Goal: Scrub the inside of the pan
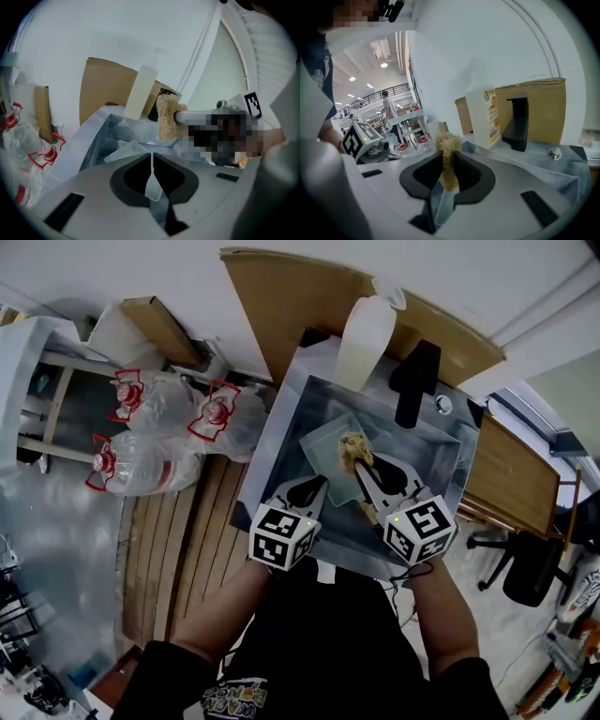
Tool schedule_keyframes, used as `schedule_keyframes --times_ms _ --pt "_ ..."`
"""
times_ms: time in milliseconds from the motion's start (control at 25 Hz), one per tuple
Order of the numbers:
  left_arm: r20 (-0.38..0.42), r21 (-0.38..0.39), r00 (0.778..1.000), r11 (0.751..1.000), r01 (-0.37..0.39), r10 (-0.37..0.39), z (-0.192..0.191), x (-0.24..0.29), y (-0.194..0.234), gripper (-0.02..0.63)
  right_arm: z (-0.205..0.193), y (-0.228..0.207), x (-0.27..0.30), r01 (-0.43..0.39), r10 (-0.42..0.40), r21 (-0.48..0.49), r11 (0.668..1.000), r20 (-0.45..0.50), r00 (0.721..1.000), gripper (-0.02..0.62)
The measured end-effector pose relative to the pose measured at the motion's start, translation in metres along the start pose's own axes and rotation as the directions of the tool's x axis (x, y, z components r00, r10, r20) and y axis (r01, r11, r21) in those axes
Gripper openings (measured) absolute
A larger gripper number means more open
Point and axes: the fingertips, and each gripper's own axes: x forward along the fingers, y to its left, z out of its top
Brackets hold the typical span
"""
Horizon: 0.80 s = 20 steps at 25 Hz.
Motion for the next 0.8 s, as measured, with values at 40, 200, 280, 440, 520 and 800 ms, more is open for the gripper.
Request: schedule_keyframes --times_ms 40,200,280,440,520,800 --pt "-0.008 -0.015 1.0 1.0 -0.014 0.014 -0.002 0.003 0.003 0.011 -0.004 -0.003 0.003 -0.006 0.006 0.003 1.0 -0.007 1.0 0.078" --pt "-0.032 -0.078 0.997 0.994 -0.077 0.075 -0.008 0.015 0.016 0.017 -0.014 -0.013 0.016 -0.028 0.028 0.008 1.0 -0.03 0.999 0.078" --pt "-0.049 -0.104 0.993 0.989 -0.109 0.104 -0.011 0.021 0.023 0.044 -0.02 -0.018 0.022 -0.038 0.038 0.009 0.999 -0.041 0.998 0.078" --pt "-0.086 -0.157 0.984 0.974 -0.166 0.154 -0.02 0.032 0.035 0.089 -0.031 -0.027 0.032 -0.055 0.056 0.016 0.998 -0.069 0.996 0.078" --pt "-0.104 -0.183 0.978 0.963 -0.2 0.183 -0.024 0.036 0.042 0.109 -0.036 -0.03 0.037 -0.065 0.066 0.018 0.998 -0.084 0.994 0.078" --pt "-0.17 -0.311 0.954 0.905 -0.29 0.247 -0.043 0.054 0.063 0.133 -0.053 -0.043 0.054 -0.094 0.094 0.007 0.996 -0.139 0.986 0.078"
